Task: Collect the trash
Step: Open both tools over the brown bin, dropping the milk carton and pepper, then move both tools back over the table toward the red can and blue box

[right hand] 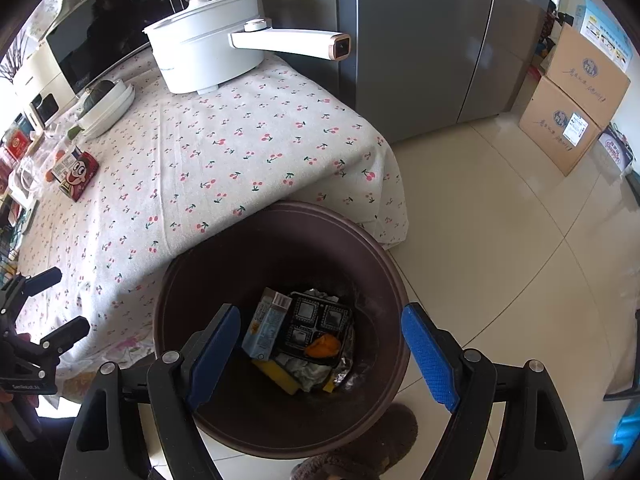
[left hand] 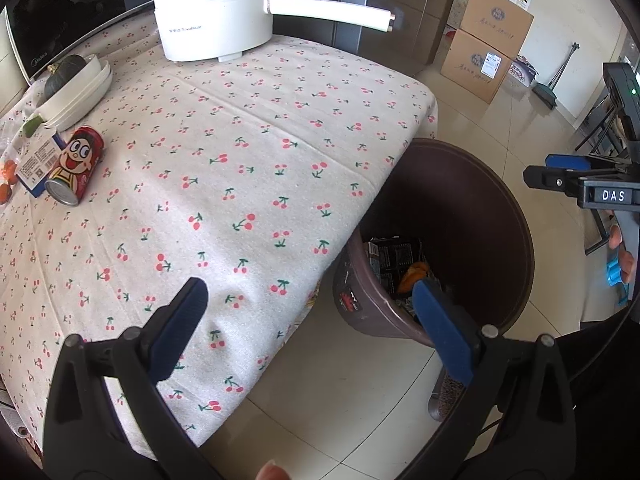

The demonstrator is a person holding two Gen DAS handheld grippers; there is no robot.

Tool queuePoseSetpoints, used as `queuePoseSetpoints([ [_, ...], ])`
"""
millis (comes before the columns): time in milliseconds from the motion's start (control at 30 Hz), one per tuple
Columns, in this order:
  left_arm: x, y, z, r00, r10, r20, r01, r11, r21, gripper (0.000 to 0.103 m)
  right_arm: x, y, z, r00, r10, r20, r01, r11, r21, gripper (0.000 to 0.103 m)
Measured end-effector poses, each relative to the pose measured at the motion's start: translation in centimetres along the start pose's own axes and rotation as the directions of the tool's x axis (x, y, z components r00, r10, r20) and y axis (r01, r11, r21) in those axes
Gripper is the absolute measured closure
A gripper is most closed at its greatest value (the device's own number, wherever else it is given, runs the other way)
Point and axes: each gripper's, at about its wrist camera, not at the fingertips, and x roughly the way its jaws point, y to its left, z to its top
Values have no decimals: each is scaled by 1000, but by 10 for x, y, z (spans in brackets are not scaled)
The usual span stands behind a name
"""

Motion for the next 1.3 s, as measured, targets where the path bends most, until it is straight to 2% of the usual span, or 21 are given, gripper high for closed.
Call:
queuePoseSetpoints([
  [400, -19, 47, -7, 999, 44, 13, -42, 993, -106, 1, 3, 24, 11, 999, 33, 3, -33, 999, -28, 18],
  [833, -44, 118, -19, 993, 120, 21, -111, 960, -258, 1, 11, 93, 33, 996, 93, -1, -93, 989, -114, 18],
  [933, -46, 139, -14, 987, 161, 12, -152, 949, -275, 1, 20, 109, 42, 995, 92, -25, -95, 984, -148, 18],
  [1100, -41, 177, 6, 977, 211, 1, -202, 937, -285, 1, 30, 135, 66, 996, 85, -13, -86, 976, -202, 18],
  [1200, -25, 198, 24, 966, 256, -30, -254, 933, -256, 1, 35, 145, 82, 994, 112, -7, -112, 978, -178, 18],
  [1300, -2, 216, 46, 961, 271, -48, -275, 931, -241, 1, 39, 152, 95, 988, 153, -10, -153, 979, -137, 18],
])
